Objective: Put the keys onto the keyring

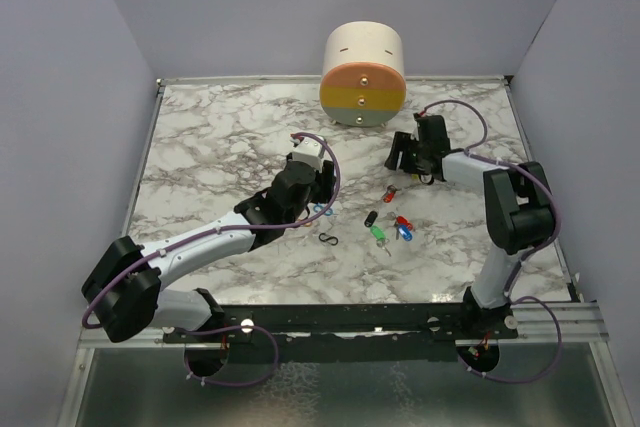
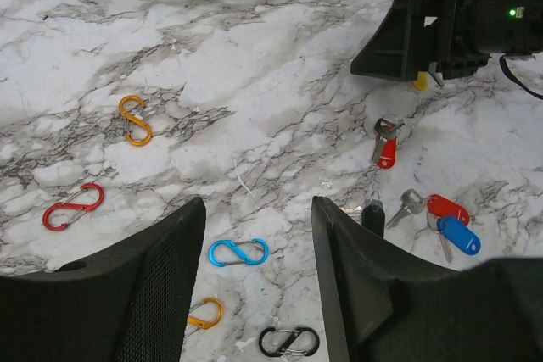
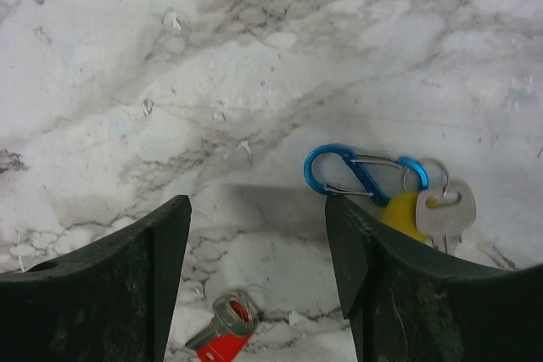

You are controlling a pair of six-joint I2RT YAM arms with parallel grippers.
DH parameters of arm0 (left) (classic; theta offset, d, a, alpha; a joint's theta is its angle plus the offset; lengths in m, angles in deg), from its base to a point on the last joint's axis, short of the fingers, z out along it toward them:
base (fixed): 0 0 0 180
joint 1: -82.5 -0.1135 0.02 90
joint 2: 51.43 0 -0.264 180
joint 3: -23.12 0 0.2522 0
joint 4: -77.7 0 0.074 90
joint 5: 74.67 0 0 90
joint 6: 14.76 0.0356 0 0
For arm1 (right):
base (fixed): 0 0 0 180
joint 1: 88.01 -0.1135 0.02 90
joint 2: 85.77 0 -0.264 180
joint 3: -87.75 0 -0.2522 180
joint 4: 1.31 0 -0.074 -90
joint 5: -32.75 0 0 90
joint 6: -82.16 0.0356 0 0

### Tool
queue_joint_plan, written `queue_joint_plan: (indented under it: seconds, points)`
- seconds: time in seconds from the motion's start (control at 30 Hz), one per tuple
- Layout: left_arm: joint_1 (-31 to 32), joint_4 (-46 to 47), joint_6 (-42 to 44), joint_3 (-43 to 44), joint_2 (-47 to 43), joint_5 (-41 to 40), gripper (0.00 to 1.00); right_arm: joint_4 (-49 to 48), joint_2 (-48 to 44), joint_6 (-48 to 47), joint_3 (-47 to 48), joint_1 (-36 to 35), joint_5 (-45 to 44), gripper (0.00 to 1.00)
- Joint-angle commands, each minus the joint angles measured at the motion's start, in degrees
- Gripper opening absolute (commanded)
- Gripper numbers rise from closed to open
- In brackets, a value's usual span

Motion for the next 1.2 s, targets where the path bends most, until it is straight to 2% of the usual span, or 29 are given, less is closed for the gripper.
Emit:
queue_joint_plan:
  seconds: [0.0,0.17,0.37,0.87,1.17]
  points:
    - [-0.35,1.27,0.10,0.19,0.45,0.51,0.55,-1.05,4.90,-0.20,5.00,-0.33,-3.05,0.66]
    - [-0.47,1.04,0.24,0.63,1.05,0.63,0.55,-0.21,8.63,-1.11,11.22,-0.25,-7.55,0.66]
    - [-0.69,0.94,0.29,0.66,1.10,0.64,0.55,-0.95,6.98,-1.64,12.50,-0.26,-7.66,0.67]
    - [-0.83,1.29,-0.14,0.23,0.95,1.44,0.55,-1.07,1.26,-0.14,2.56,-0.35,-0.75,0.66]
    - [-0.83,1.45,-0.39,-0.36,-0.06,1.60,0.55,3.43,-1.33,1.74,-1.10,-0.34,-8.31,0.67]
